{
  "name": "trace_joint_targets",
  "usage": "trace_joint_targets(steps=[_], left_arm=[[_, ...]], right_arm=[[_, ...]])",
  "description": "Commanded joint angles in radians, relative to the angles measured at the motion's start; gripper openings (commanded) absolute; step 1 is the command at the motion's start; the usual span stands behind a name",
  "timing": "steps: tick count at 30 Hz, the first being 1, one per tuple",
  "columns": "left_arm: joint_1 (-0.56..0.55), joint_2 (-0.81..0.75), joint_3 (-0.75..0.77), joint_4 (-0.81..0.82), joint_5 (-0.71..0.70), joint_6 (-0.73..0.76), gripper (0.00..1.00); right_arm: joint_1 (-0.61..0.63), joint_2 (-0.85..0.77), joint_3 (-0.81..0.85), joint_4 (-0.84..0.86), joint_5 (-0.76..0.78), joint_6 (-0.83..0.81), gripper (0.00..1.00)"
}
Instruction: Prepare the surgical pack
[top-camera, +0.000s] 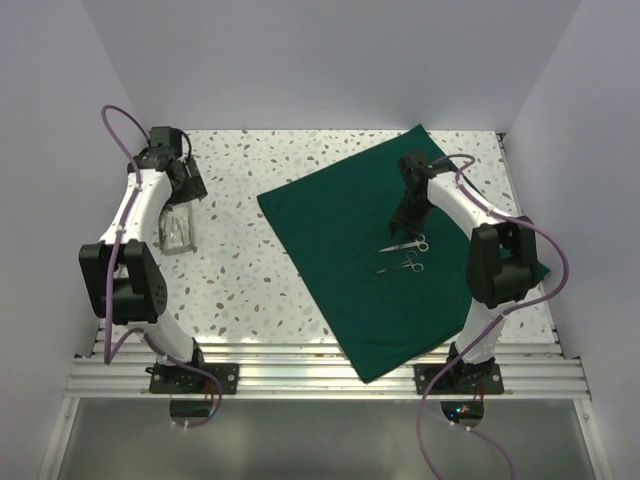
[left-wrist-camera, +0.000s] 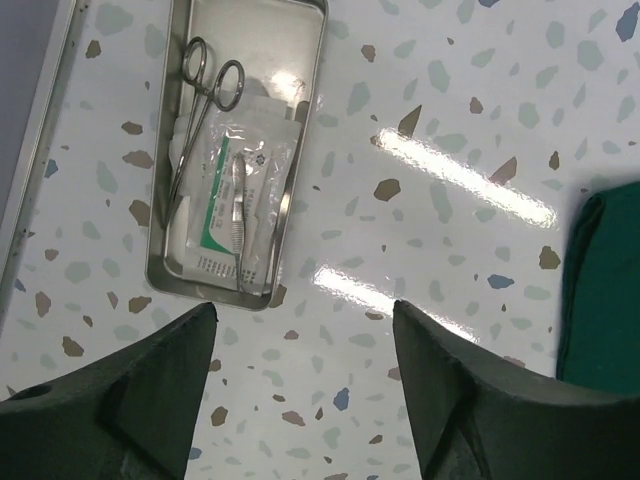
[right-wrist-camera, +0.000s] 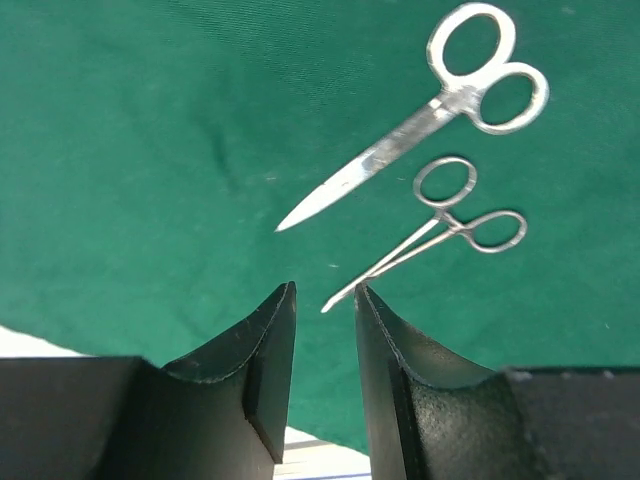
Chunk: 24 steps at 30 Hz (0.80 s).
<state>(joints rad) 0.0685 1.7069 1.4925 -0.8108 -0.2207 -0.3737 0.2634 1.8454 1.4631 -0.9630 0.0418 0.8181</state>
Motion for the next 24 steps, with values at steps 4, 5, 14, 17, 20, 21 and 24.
trace_joint_targets(steps=[4, 5, 14, 17, 20, 21, 24], left_arm=[[0.076, -0.073, -0.043, 0.041, -0.098, -0.059, 0.77], [0.085, -0.057, -0.052, 0.038, -0.112, -0.048, 0.76], [0.160, 0.130, 0.000, 0.097, -0.091, -0.018, 0.29], [0.163, 0.215, 0.084, 0.117, -0.057, -0.033, 0.15], [0.163, 0.302, 0.164, 0.107, -0.022, -0.053, 0.08], [0.163, 0.324, 0.181, 0.098, -0.010, -0.059, 0.07], [0.162, 0.379, 0.225, 0.047, 0.000, -0.088, 0.00]], right_arm=[[0.011, -0.005, -0.003, -0.010, 0.050, 0.005, 0.34], [0.016, -0.008, -0.004, 0.006, 0.038, -0.022, 0.34], [0.028, -0.136, -0.107, 0.093, -0.020, -0.212, 0.35], [0.028, -0.127, -0.089, 0.070, -0.040, -0.217, 0.35], [0.028, -0.100, -0.053, 0.046, -0.074, -0.223, 0.36], [0.028, -0.097, -0.047, 0.043, -0.083, -0.224, 0.36], [0.020, -0.074, -0.037, 0.015, -0.092, -0.214, 0.36]])
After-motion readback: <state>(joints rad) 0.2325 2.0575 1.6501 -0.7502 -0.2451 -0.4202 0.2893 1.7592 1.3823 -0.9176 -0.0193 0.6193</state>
